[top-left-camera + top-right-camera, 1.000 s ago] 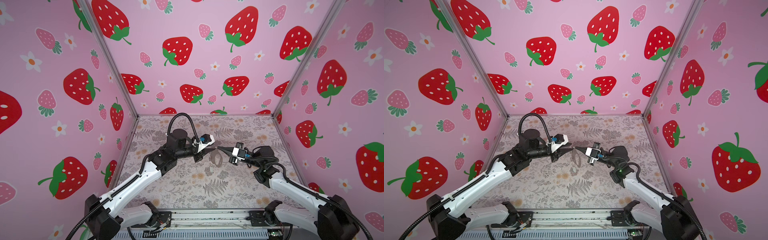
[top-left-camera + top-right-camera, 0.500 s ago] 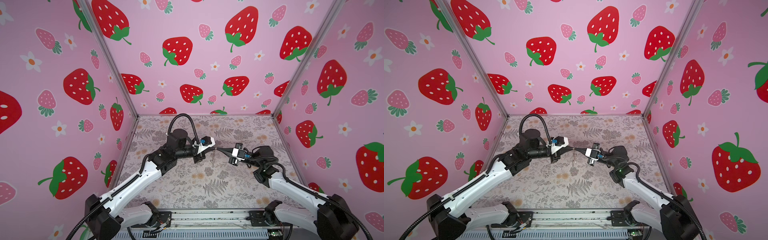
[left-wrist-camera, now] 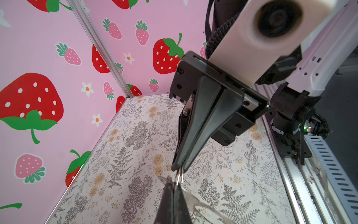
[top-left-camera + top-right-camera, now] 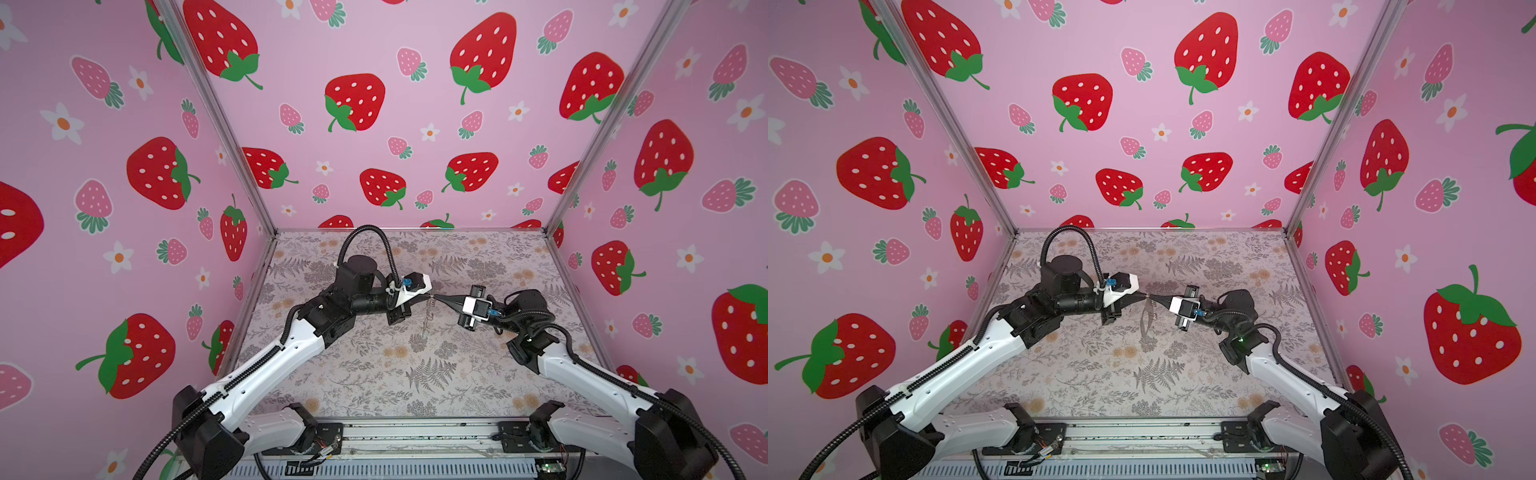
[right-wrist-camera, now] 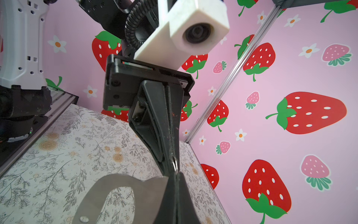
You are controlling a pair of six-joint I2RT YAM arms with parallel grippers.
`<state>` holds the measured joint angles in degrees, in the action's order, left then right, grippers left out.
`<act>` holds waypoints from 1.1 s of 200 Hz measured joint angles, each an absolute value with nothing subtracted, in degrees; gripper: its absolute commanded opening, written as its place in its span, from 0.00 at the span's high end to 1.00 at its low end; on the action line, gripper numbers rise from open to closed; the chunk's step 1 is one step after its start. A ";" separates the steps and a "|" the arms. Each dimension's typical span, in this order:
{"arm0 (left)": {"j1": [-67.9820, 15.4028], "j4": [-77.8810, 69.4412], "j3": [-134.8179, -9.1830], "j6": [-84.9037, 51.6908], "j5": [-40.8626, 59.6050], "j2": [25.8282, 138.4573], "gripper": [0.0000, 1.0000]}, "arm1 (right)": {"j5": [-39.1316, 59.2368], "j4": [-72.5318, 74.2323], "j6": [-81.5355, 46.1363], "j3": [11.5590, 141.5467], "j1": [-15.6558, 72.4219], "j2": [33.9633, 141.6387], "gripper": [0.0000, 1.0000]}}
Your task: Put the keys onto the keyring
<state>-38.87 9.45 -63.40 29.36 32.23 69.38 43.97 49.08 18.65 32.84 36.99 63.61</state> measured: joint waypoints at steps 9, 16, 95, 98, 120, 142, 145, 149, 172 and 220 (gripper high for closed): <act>-38.87 9.54 -63.48 29.39 32.21 69.54 1.00 | 43.94 48.88 19.03 32.84 36.99 63.61 1.00; -38.83 9.54 -63.51 29.43 32.21 69.65 1.00 | 43.86 48.77 19.25 32.84 36.97 63.61 1.00; -38.57 10.13 -63.81 29.74 33.04 69.71 1.00 | 43.68 48.69 19.84 32.84 36.99 63.61 1.00; -38.54 10.13 -63.81 29.74 33.10 69.73 1.00 | 43.70 48.69 19.88 32.84 36.99 63.61 1.00; -38.39 10.57 -64.23 29.71 33.63 70.00 1.00 | 43.86 48.69 20.58 32.84 36.99 63.61 1.00; -38.24 11.16 -65.04 29.71 34.15 70.70 1.00 | 43.90 48.64 21.15 32.84 36.93 63.51 1.00; -38.24 11.22 -65.12 29.71 34.20 70.78 1.00 | 43.86 48.56 21.26 32.84 36.93 63.46 1.00; -38.22 11.29 -65.21 29.71 34.24 70.87 1.00 | 43.81 48.49 21.32 32.84 36.93 63.46 1.00; -38.20 11.42 -65.32 29.71 34.39 70.98 1.00 | 43.81 48.05 22.06 32.84 36.84 63.18 1.00; -38.13 11.66 -65.73 29.52 34.44 71.90 0.99 | 43.13 46.72 22.57 32.80 36.69 62.78 1.00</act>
